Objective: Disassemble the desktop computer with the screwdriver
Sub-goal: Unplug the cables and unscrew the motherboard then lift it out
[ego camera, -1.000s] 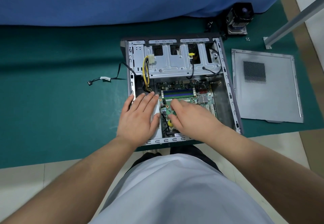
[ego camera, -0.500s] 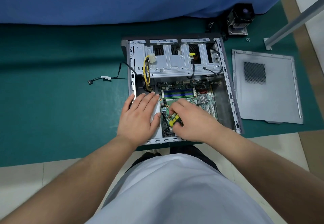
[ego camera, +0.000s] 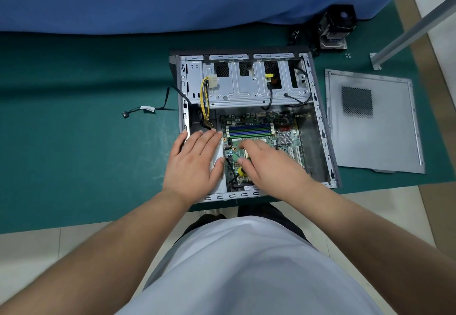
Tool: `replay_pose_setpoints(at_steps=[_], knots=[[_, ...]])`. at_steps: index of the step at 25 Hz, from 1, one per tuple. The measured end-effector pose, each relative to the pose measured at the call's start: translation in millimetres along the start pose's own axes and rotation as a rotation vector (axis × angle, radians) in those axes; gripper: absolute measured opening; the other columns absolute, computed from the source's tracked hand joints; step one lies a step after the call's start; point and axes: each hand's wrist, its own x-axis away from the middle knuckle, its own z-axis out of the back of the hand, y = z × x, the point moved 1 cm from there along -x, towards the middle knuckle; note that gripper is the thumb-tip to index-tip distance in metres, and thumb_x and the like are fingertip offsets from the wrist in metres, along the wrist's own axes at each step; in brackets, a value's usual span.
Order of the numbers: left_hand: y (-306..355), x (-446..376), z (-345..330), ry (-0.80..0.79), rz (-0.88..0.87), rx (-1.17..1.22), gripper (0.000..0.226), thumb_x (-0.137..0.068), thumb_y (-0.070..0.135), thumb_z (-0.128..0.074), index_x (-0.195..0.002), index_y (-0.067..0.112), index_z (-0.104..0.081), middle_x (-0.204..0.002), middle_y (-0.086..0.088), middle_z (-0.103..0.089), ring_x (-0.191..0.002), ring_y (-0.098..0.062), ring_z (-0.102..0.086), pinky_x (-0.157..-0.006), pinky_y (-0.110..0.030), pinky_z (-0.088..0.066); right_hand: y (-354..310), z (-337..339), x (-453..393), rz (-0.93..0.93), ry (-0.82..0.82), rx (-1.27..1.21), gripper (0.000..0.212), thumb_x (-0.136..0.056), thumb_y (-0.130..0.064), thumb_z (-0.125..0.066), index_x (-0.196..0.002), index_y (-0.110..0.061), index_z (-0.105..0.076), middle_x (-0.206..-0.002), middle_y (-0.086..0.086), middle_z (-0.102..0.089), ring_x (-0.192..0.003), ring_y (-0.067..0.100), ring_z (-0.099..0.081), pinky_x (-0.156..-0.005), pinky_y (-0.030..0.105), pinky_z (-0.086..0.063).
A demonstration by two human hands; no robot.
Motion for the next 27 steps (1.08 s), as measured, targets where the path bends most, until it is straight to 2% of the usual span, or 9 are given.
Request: replay_pose_setpoints(at_steps=[3,7,9,11,13,15,17,20,27], knots=[[0.0,-0.5,0.3,-0.005,0.004,-0.001,0.057,-0.103,0.049,-0.034,-0.153,0.024,-0.045,-0.152,0.007,-0.051,-0.14,-0.017,-0.043,-0.127,-0.044,-0.014,1.3,2.2,2.5,0.112,-0.054,-0.048,0.046,-0.086,-0.02,-0.055,-0.13,-0.026,-0.047,-0.126,-0.003,-0.054,-0.11,0.023,-0.055,-0.091,0.041,-0.051],[0.1,-0.2,0.4,-0.001,0.007,0.01,0.056,-0.103,0.049,-0.035,-0.153,0.024,-0.045,-0.152,0.007,-0.051,-0.14,-0.017,-0.043,-0.127,-0.044,-0.015,-1.6,-3.9,3.5,0.018,0.035,0.105,0.042,-0.104,-0.046,-0.04,-0.138,-0.023,-0.044,-0.13,0.003,-0.056,-0.101,0.028,-0.064,-0.073,0.04,-0.054],[0.5,-0.3,0.8,0.003,0.007,0.013,0.056,-0.103,0.049,-0.036,-0.153,0.024,-0.046,-0.151,0.006,-0.052,-0.14,-0.017,-0.044,-0.127,-0.045,-0.016,-1.8,-5.1,2.4,0.043,0.032,0.012,0.039,-0.104,-0.035,-0.044,-0.14,-0.02,-0.044,-0.13,0.004,-0.055,-0.102,0.029,-0.062,-0.079,0.04,-0.052],[0.6,-0.3,0.9,0.006,0.009,0.013,0.056,-0.103,0.049,-0.036,-0.152,0.024,-0.046,-0.151,0.006,-0.052,-0.139,-0.017,-0.044,-0.126,-0.045,-0.017,-1.1,-3.8,3.4,0.071,0.03,-0.072,0.045,-0.091,-0.023,-0.053,-0.136,-0.022,-0.046,-0.122,-0.002,-0.057,-0.108,0.023,-0.055,-0.087,0.039,-0.05],[0.8,-0.3,1.0,0.009,0.01,0.014,0.056,-0.102,0.049,-0.036,-0.152,0.024,-0.046,-0.15,0.006,-0.052,-0.139,-0.017,-0.044,-0.126,-0.045,-0.017,-0.8,-4.9,3.9,0.021,0.049,-0.023,0.046,-0.088,-0.03,-0.053,-0.133,-0.026,-0.046,-0.121,-0.004,-0.056,-0.105,0.023,-0.057,-0.079,0.038,-0.052],[0.7,-0.4,0.9,0.012,0.009,0.012,0.056,-0.102,0.048,-0.037,-0.152,0.024,-0.047,-0.15,0.006,-0.053,-0.138,-0.017,-0.044,-0.126,-0.045,-0.017,-0.1,-7.4,2.7,-0.047,0.074,0.021,0.039,-0.098,-0.04,-0.048,-0.133,-0.025,-0.045,-0.126,0.0,-0.055,-0.096,0.027,-0.063,-0.07,0.038,-0.051],[0.7,-0.5,0.7,0.009,0.008,0.008,0.056,-0.102,0.048,-0.037,-0.152,0.024,-0.047,-0.15,0.006,-0.053,-0.138,-0.017,-0.045,-0.126,-0.044,-0.017,2.7,-8.5,1.5,-0.043,0.069,-0.067,0.03,-0.097,-0.03,-0.053,-0.126,-0.024,-0.049,-0.122,0.0,-0.054,-0.095,0.028,-0.061,-0.075,0.038,-0.05],[0.4,-0.9,0.7,0.003,0.01,0.006,0.056,-0.102,0.049,-0.037,-0.152,0.024,-0.046,-0.149,0.006,-0.053,-0.138,-0.017,-0.045,-0.126,-0.045,-0.018,8.9,-7.8,2.5,-0.017,0.055,-0.133,0.03,-0.078,-0.011,-0.06,-0.103,-0.028,-0.054,-0.105,-0.01,-0.053,-0.1,0.022,-0.053,-0.079,0.031,-0.039],[1.2,-0.7,1.8,0.012,0.009,0.018,0.056,-0.102,0.048,-0.039,-0.151,0.024,-0.047,-0.148,0.005,-0.054,-0.137,-0.018,-0.046,-0.126,-0.045,-0.018,13.8,-8.2,5.4,-0.06,0.064,-0.21,0.035,-0.073,-0.006,-0.062,-0.094,-0.032,-0.051,-0.1,-0.015,-0.052,-0.1,0.017,-0.047,-0.081,0.031,-0.039]])
